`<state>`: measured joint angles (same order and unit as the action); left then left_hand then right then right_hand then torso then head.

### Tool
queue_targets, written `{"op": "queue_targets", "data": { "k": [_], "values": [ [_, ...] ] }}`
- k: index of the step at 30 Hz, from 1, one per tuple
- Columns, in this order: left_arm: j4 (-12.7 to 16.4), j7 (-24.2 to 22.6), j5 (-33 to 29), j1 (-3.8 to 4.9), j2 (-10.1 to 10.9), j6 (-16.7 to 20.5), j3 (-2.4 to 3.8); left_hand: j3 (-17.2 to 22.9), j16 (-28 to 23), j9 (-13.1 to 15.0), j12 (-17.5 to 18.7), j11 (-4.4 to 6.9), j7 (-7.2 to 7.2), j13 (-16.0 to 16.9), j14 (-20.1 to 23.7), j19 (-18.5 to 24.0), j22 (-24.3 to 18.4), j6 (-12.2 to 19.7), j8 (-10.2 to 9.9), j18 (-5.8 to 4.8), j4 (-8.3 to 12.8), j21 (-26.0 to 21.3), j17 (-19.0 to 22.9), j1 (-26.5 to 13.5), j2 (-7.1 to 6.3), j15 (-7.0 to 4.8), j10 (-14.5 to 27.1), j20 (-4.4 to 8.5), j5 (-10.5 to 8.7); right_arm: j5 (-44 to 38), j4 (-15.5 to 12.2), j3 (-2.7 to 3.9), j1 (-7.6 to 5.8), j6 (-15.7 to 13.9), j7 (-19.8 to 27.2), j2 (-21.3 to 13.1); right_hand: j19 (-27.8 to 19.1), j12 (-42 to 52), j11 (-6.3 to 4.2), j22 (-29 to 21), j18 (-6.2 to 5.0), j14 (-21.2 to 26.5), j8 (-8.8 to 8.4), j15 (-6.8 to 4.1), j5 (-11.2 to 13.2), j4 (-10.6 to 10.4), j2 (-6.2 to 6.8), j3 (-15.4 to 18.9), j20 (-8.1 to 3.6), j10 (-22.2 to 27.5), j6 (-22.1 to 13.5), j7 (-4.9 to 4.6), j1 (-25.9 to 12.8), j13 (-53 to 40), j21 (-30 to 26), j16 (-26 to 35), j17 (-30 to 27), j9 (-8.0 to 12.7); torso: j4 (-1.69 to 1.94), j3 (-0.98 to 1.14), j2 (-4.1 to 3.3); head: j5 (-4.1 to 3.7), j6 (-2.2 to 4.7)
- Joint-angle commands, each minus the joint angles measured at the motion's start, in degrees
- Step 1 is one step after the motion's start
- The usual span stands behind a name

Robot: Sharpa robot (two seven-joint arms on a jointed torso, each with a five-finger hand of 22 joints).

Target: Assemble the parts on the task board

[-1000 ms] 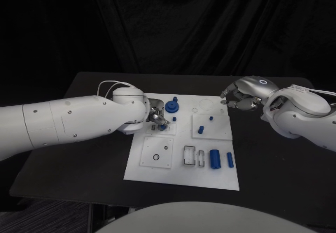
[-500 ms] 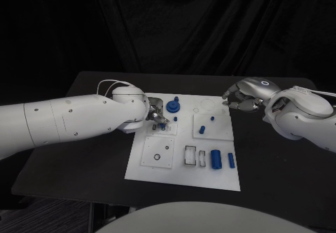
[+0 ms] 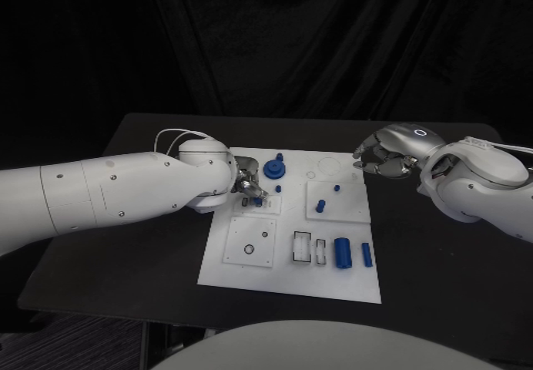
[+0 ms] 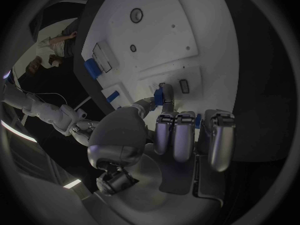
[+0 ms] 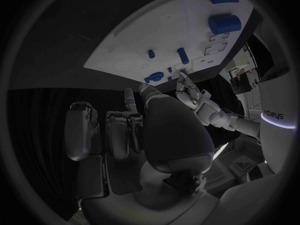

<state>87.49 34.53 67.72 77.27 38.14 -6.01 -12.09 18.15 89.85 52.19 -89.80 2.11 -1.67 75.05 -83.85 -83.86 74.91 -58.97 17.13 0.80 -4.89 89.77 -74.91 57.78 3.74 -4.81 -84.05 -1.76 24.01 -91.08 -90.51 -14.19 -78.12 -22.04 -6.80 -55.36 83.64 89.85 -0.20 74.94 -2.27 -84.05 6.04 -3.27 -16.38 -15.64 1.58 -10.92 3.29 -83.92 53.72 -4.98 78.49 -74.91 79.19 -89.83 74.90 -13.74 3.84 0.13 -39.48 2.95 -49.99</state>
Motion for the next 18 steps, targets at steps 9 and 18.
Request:
{"op": "queue_targets", "data": {
  "k": [9, 18],
  "values": [
    [0.33, -0.17, -0.36, -0.38, 0.48, 0.02, 0.04, 0.50, 0.15, 0.09, -0.20, 0.23, -0.07, 14.95, -6.15, -6.14, 15.09, 0.20, -0.34, -0.80, -0.01, 0.23, -15.09, -0.49, 0.04, -0.24, -5.95, 0.32, -0.46, -0.15, -0.15, 0.04, 0.15, 1.15, -1.61, -0.32, -0.43, -0.15, 0.29, 11.26, -0.59, -5.95, -0.30, 0.22, 0.02, 0.00, 0.15, -0.29, 0.10, -5.73, 0.15, -0.23, 0.31, -14.77, -0.38, -0.17, 15.10, 0.10, 0.01, -0.01, 0.04, 0.20, -0.01],
    [0.26, -0.24, -0.36, -0.50, 0.68, 0.27, 0.04, 0.82, 0.15, 0.15, -0.20, 0.15, -0.17, 14.95, -6.15, -6.14, 15.09, 0.26, -0.71, -0.80, -0.01, 0.23, -15.09, -0.88, -0.21, -0.19, -5.95, 0.27, -1.34, -0.15, -0.11, 0.04, 0.15, 1.42, -1.82, -0.20, -0.49, -0.23, 0.29, 11.22, -0.61, -5.95, -0.30, 0.22, 0.02, 0.01, 0.14, -0.31, 0.10, -5.64, 0.19, -0.22, 0.33, -14.68, -0.48, -0.17, 15.10, 0.10, 0.03, 0.02, 0.01, 0.17, -0.01]
  ]
}}
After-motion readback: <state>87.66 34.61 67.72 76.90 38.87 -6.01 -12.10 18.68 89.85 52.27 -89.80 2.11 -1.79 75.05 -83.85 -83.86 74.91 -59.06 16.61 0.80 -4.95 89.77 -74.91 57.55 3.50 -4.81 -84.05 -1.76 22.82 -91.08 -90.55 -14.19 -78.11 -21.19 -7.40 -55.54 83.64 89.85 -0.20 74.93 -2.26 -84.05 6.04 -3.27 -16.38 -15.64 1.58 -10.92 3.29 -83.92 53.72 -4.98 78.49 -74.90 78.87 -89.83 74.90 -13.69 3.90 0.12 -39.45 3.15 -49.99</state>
